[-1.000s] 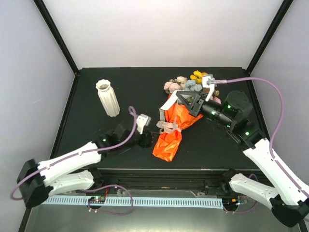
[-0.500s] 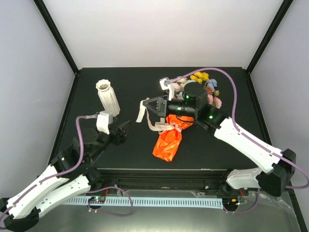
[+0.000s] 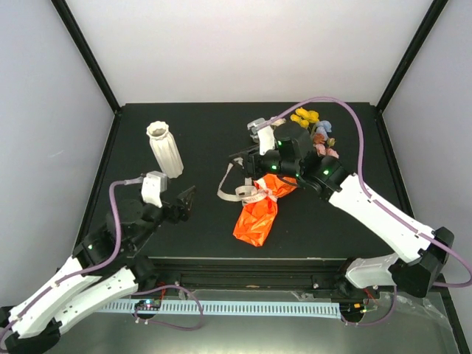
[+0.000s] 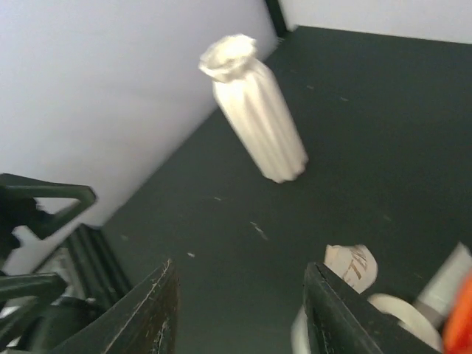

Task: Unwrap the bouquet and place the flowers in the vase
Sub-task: Untie the ribbon from the wrapping paper.

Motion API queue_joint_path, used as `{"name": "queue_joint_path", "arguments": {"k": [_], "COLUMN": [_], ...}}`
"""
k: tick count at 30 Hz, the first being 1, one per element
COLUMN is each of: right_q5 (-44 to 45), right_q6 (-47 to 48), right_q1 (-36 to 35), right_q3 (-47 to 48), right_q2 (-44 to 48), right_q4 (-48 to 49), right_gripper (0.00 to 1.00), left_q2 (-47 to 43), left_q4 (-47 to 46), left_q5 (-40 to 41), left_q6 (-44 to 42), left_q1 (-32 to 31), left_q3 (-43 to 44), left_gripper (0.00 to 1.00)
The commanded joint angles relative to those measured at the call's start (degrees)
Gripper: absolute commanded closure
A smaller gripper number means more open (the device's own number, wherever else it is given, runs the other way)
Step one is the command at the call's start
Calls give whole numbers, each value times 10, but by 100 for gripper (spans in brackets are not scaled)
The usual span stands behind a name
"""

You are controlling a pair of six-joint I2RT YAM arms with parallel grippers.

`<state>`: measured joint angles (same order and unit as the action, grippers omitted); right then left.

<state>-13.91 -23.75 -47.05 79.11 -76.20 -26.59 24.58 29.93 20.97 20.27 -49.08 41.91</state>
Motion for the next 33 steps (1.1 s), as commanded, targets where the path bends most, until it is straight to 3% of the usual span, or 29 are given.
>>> {"name": "queue_joint_path", "arguments": {"k": [1,4,9,13,19,33], "right_q5": [106,109,24,123,198,292], "right_q6": [38,38,31,32,10,30], "right_q1": [16,22,23,25,35,36], "right_q3": [-35,-60,-91,-132,-184,-157], "right_q2": [15,17,20,7,-36,-167], "right_q4": [-91,-101,-48,-42,-37,-56], "right_gripper": [52,56,58,64,73,73], "left_q2": [45,84,134,171,247,374], "left_q4": [-11,-44,-105,-133,-184,-239], "left_q5": [-17,-55,-108,-144,-282,-405], "left_q6": [38,63,98,108,124,124], "left_q1": [3,3,5,17,74,107], "left_q3": [-36,-64,-94,-109,-136,-146], "left_gripper": [7,8,9,9,12,20]}}
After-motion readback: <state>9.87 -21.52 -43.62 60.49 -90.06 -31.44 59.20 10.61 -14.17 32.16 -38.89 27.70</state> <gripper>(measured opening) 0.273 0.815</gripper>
